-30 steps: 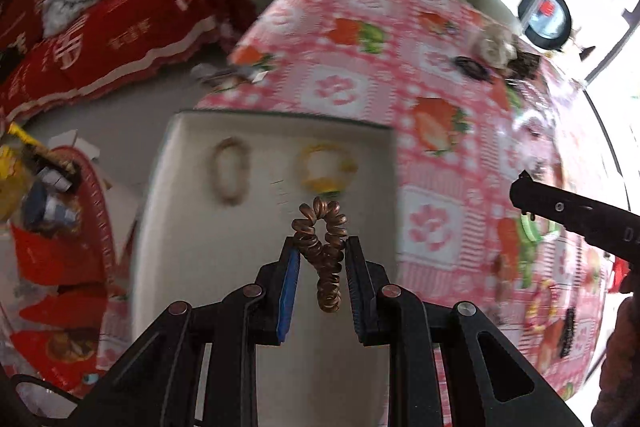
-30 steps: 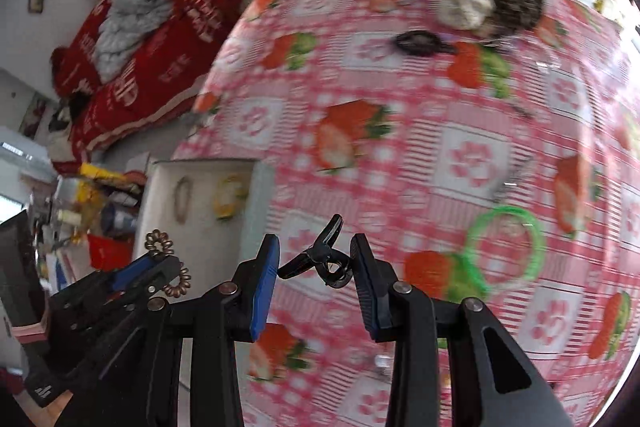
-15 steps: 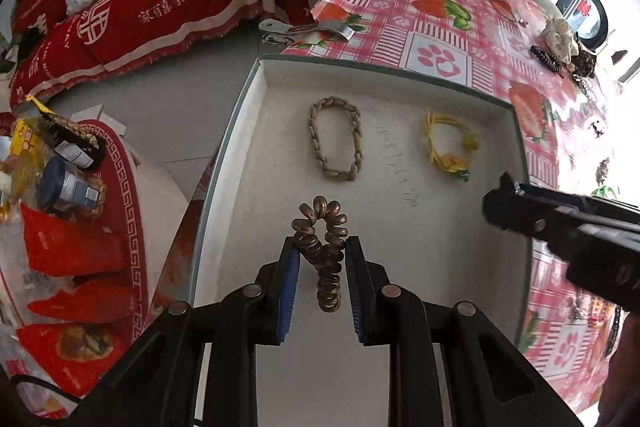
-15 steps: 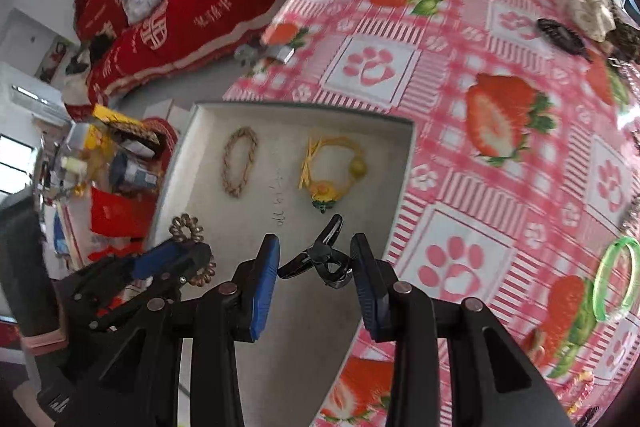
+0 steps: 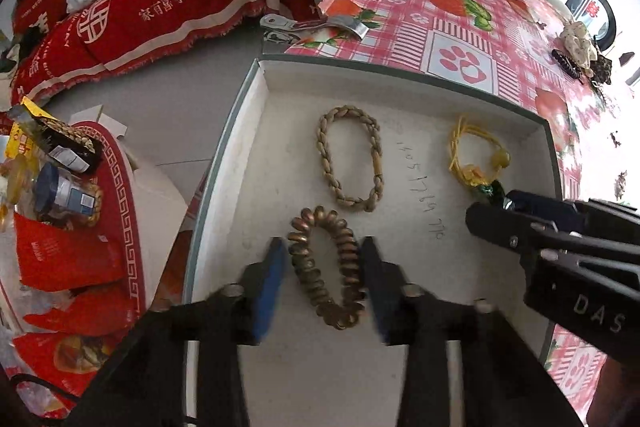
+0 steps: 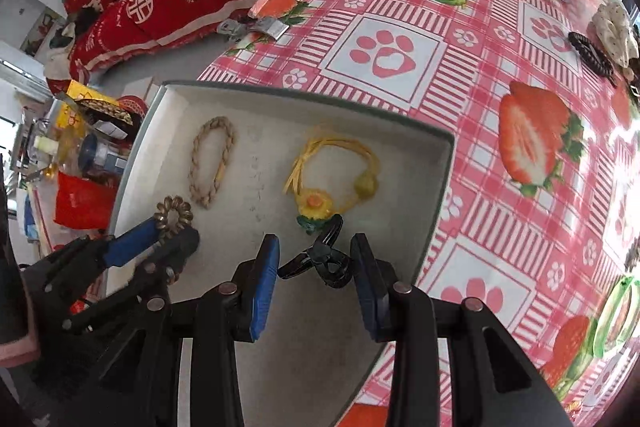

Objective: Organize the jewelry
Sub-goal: 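Open the left tool to drop the coiled hair tie while the right tool releases the black clip, then move both open tools back over the remaining jewelry on the table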

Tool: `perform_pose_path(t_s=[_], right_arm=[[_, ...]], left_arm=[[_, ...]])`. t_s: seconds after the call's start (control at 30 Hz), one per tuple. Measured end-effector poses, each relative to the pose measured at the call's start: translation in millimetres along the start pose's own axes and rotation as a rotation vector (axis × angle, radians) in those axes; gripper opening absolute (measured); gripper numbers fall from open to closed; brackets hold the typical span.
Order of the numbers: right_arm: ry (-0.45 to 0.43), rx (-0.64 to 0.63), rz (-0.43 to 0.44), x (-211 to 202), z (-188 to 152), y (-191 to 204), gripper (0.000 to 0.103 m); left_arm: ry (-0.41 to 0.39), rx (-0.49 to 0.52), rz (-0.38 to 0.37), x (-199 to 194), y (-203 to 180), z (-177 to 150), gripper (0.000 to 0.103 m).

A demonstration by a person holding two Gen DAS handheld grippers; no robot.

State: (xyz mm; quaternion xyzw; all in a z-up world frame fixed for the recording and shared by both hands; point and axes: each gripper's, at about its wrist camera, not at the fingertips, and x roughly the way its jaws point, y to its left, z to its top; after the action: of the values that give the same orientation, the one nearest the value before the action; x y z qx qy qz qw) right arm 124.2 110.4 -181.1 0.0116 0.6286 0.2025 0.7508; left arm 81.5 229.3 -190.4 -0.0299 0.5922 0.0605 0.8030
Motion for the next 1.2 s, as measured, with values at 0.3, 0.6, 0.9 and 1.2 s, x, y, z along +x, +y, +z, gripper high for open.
perform_pose_path(t_s=[0.3, 0.6, 0.9, 1.2], right_arm=[[0.001, 0.006, 0.014, 2, 12, 0, 0.046], [-0.061, 0.033, 0.053, -28, 15, -12, 0.058], [-0.129, 0.072, 0.092, -69, 8, -18, 0.064], [-0.152, 0.136, 0.099, -93, -13, -39, 0.066]], left_arm=[[0.002, 0.016, 0.022, 0, -2, 0, 0.053], [-0.009, 0.03, 0.031, -9, -7, 1, 0.054], [-0.016, 0.052, 0.043, -18, -14, 3, 0.054], [-0.049, 0.071, 0.052, -34, -22, 3, 0.101]])
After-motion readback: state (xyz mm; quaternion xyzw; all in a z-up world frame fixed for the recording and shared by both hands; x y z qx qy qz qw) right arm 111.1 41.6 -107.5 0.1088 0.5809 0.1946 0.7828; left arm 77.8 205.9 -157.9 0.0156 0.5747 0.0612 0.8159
